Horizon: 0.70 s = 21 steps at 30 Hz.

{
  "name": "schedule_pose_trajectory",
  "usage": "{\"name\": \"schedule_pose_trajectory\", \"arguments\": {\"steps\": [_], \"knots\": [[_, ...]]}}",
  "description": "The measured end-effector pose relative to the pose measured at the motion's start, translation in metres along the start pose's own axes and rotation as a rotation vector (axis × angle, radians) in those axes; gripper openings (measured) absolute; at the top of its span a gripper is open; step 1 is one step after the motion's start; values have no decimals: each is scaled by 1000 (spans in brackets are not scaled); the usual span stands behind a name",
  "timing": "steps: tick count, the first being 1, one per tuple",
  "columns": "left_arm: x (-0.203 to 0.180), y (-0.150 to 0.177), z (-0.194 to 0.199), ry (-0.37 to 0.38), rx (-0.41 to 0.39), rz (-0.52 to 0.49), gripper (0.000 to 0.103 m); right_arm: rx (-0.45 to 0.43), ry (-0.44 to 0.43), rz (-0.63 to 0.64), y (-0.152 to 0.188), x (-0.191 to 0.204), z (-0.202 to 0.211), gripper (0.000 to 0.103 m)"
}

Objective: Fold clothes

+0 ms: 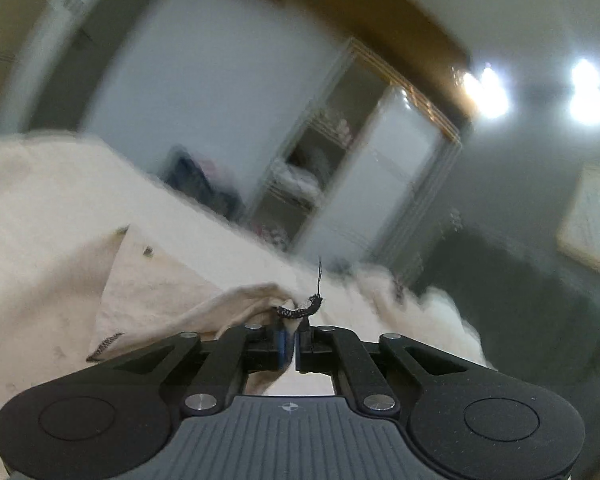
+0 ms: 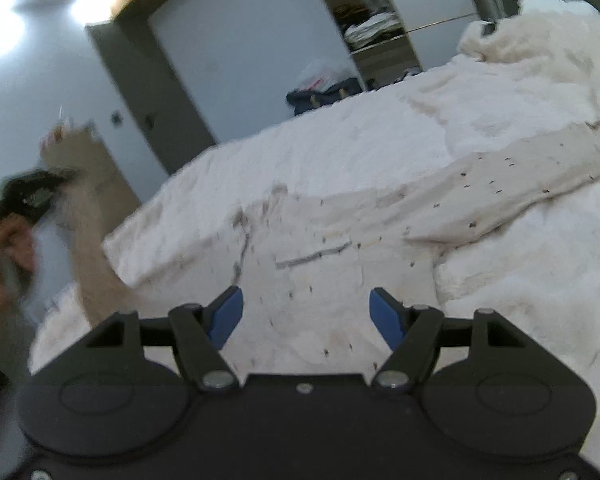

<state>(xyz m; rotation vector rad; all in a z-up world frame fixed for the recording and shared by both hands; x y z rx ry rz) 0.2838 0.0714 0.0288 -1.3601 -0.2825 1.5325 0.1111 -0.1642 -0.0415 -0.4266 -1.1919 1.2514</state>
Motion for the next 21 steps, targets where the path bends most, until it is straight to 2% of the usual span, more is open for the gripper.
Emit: {"name": "schedule_pose_trajectory", "arguments": {"steps": [1,2,4,5,7,9,12,14,16,19,21], "knots": [[-9,26,-22,9,58,-14,6,-18,-4,-11,-4,-1,4,68],[-18,54,-43,20,124,-31,14,-30,-2,-12,-6,-2,6,68],[-40,129,-84,4,312,-105,17,-51,2,-15,-10,-3,12,68],[-42,147,-86,-3,342,-114,17,-56,0,-19,-12,-4,15,68],[-40,176,-83,-2,380,-109,26,-62,-6,-27,-12,-8,19,68],[-27,170,-64,-1,362,-76,51,-63,-5,-28,-11,-12,21,68],[2,132,-32,-26,286,-61,74,-33,0,-45,-4,-23,13,68],[30,96,-3,-75,219,-68,82,-12,6,-40,4,-27,7,68],[59,65,19,-148,177,-93,82,16,22,-14,14,-30,2,68],[107,34,44,-305,146,-150,82,43,35,50,23,-28,-5,68],[144,20,58,-392,133,-135,82,63,45,168,24,-20,-17,68]]}}
Point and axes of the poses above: each gripper's, at about its wrist camera, not at the fingertips, and z roughly against the way its jaws point, x to its left, y to its underside, the point moved 6 cm from there along -z, roughly the way its jaws point, and after that the axes turned 6 degrees about z, right-handed, at the moved point
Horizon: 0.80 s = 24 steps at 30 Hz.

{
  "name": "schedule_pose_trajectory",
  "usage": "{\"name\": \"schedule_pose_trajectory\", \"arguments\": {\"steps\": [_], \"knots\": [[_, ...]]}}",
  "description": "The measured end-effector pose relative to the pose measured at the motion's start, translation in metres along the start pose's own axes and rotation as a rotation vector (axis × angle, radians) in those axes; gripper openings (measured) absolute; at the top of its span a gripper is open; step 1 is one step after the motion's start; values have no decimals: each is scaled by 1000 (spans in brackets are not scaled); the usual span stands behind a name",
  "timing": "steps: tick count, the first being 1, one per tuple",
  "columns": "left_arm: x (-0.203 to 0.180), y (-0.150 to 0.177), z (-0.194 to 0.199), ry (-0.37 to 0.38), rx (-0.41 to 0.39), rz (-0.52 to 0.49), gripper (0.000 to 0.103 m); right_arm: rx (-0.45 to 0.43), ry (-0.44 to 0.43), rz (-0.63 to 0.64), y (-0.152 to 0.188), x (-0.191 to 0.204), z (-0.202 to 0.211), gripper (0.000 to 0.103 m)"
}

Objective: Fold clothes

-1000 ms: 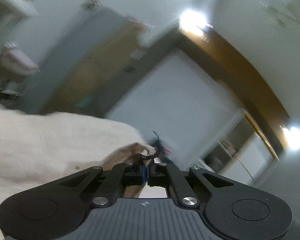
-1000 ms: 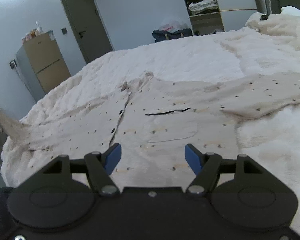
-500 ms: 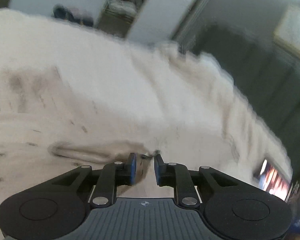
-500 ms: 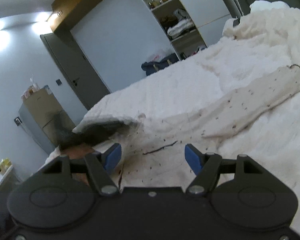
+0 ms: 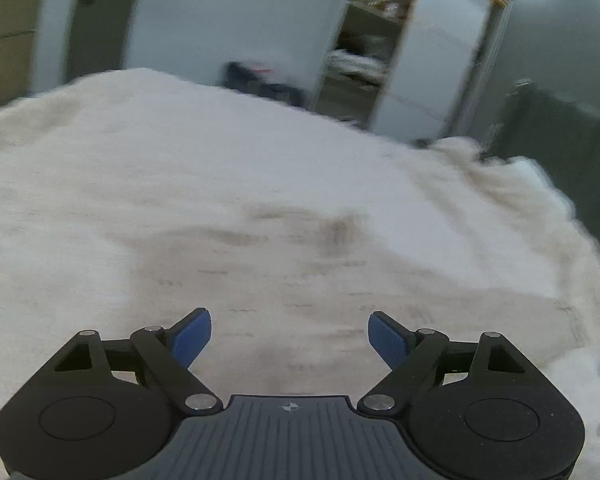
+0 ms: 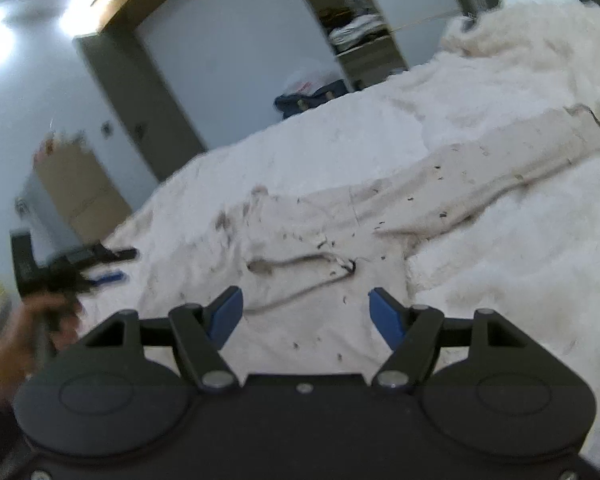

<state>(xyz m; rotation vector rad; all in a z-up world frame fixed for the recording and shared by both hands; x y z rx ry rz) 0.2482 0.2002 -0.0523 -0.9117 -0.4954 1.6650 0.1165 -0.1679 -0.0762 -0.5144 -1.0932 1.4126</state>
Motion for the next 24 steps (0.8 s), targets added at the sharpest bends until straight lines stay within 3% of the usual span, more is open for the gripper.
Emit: {"name": "schedule_pose_trajectory", "arguments": {"steps": [1,4,8,12,16,17,19,21,24], "knots": [[24,-2,4,-34,-3,53,82,13,9,112,-8,9,-16,68],[51,3,12,-45,1,168,82,46,0,271,-22,26,-49,67],[31,56,32,72,79,237,82,111,-5,518,-45,51,-123,61],[17,106,19,211,178,377,82,172,51,810,-34,76,-185,59],[21,113,1,241,197,399,82,227,83,1010,-13,90,-216,51],[21,113,-3,251,203,393,82,232,80,1017,-11,90,-219,46],[18,111,-8,257,205,367,82,248,73,1025,-12,93,-226,17],[16,109,-15,261,208,354,82,264,80,1021,-22,91,-233,1],[15,107,-22,243,201,332,83,256,106,971,-46,80,-238,2]]}}
Point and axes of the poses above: each gripper's, at about its wrist camera, not at the fingertips, and z roughly against the way its jaws point, x to its left, y to its underside, the point moved 6 cm from there along -z, roughly the way its jaws point, and after that the axes turned 6 degrees about z, right-handed, at the moved point
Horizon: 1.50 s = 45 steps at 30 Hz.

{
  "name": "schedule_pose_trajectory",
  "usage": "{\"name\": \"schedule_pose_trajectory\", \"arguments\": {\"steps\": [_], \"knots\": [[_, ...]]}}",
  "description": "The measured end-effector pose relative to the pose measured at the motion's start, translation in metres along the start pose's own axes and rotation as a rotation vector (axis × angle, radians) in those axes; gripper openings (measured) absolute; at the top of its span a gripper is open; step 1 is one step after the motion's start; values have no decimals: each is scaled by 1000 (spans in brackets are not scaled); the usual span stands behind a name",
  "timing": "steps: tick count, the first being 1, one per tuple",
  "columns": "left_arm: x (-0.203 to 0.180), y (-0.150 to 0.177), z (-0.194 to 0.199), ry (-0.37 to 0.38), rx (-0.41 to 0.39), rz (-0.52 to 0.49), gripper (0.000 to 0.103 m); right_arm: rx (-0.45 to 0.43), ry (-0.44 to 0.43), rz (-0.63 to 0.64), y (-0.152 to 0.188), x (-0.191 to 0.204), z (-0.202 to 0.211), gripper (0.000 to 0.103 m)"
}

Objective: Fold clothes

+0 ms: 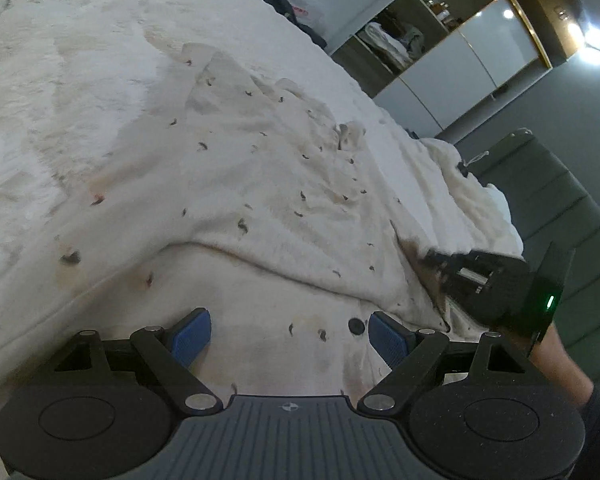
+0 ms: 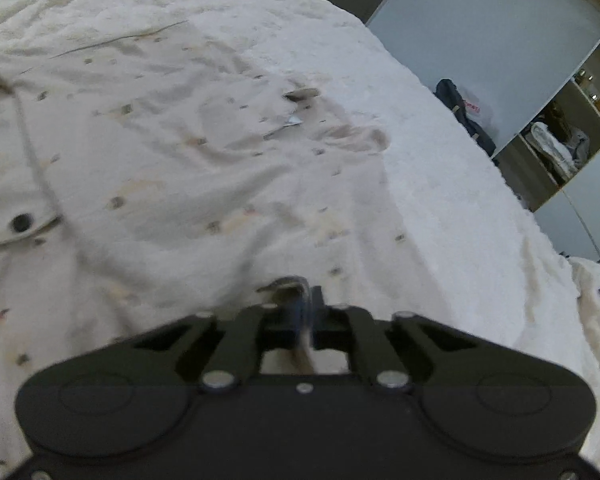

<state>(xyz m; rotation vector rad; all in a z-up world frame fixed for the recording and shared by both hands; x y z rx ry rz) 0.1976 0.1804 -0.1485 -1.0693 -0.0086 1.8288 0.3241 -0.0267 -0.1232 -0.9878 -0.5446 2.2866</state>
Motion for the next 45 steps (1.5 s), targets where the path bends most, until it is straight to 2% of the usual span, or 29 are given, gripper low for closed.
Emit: {"name": "schedule_pose_trajectory", "arguments": {"steps": [3,5,8,11,15,17,18,21,23,29,36,40,43,45], "knots": [[1,-1,-5,-11,-4,4,83,41,36,-252,10,-61,-6,1],[0,-4,-9,3,-21,26,83,65,15,-432,25,-94,-14,1],[-3,-10,-12,8,-81,45,83,60,-11,-504,35,-106,-18,1],[-8,-21,-13,7,-173,49,83,36,-25,-499,35,-100,-18,1],[-7,-33,-16,26,-281,132,83,6,-40,-503,32,-98,-13,1],[4,-32,-24,-80,-296,246,83,-5,-43,-515,31,-100,-10,1],[7,-25,-22,-83,-308,299,83,-10,-46,-525,31,-102,-8,1],[8,-14,-11,-51,-433,315,83,-26,-52,-543,30,-107,-5,1],[10,-21,-12,-22,-489,305,83,-34,-48,-540,28,-110,-5,1],[18,-46,-26,17,-629,393,83,-59,-61,-610,30,-117,-4,1],[16,-81,-13,160,-724,466,82,-77,-59,-643,24,-123,0,1],[37,-99,24,286,-811,559,82,-137,-104,-688,6,-125,6,1],[59,-102,36,383,-819,656,82,-217,-156,-762,-6,-125,13,1],[71,-98,33,404,-800,706,82,-226,-166,-800,-8,-123,13,1]]}}
Point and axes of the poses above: each gripper's, at about its wrist camera, not at the fingertips, and z roughly against the way its jaws point, x to its left, y to its underside, the point moved 6 cm from there along -z, roughly the way its jaws point, and after that the axes turned 6 degrees about z, right-handed, at the moved point
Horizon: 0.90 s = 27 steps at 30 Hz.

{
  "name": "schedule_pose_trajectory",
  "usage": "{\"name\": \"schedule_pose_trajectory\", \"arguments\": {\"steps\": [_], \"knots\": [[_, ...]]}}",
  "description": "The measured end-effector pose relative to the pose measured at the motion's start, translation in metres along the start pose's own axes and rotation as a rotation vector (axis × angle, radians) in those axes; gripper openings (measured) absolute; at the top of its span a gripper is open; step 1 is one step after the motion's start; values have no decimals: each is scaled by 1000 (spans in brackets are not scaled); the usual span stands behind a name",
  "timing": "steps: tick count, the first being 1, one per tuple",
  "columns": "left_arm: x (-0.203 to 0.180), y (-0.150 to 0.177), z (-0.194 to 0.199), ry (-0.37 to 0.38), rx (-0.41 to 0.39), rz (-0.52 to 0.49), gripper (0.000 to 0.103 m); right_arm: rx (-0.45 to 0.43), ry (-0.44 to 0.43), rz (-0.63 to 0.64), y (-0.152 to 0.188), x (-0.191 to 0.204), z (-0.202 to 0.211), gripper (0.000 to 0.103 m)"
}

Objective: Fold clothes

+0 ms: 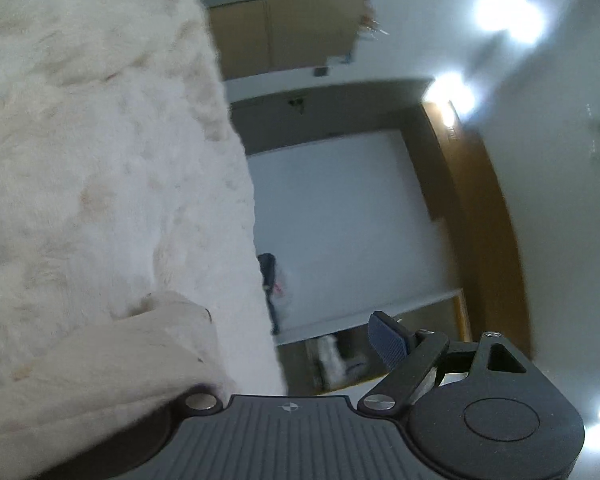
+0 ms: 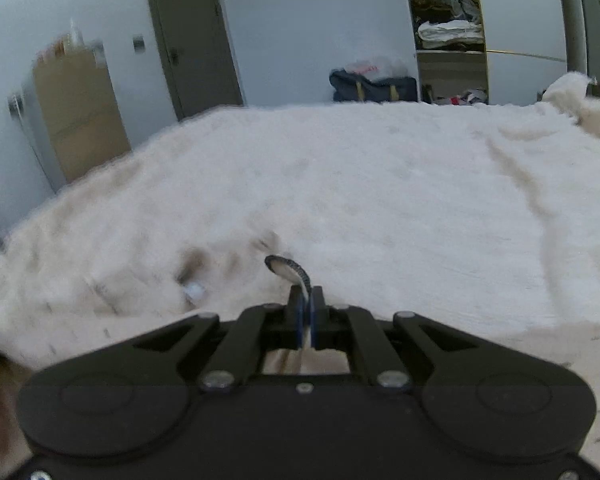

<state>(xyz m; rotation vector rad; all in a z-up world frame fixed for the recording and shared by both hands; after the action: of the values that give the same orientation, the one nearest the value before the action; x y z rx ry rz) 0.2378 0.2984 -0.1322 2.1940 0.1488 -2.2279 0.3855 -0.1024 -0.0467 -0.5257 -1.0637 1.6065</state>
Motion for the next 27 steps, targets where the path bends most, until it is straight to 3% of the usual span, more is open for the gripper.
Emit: {"name": "schedule_pose_trajectory", "arguments": {"steps": [1,5,7,9,11,17,19,22,25,27], "knots": [[9,-1,1,-13,4,35,82,19,7,-21,4,0,-4,1],[43,-5,7,-53,11,212,82,315,105,-128,47,-20,-45,2],[44,-6,7,-69,35,226,82,328,124,-139,53,-26,-49,6],[25,-2,3,-128,115,79,84,309,161,-139,51,-31,-49,12],[8,5,0,-189,196,-46,87,282,137,-147,44,-30,-44,10],[-28,15,7,-329,405,-260,95,202,41,-127,10,-19,-28,10],[-31,24,18,-364,461,-320,96,236,48,-112,14,-20,-27,26],[-39,39,36,-408,572,-429,96,274,66,-80,34,-22,-22,37],[-43,60,54,-381,701,-491,96,291,56,-101,62,-22,-17,38],[-42,77,71,-289,789,-465,96,292,22,-150,80,-18,-17,38]]}}
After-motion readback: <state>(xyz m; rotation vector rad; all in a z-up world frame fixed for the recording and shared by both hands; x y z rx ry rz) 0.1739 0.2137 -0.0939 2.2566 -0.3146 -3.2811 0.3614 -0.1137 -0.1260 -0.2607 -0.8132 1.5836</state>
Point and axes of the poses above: each gripper's, at about its wrist camera, not at the fingertips, and z roughly against the way its jaws point, x to its left, y to its underside, the point moved 6 cm from there along -z, roughly the way its jaws point, and after that the axes turned 6 degrees about z, right-handed, at the moved point
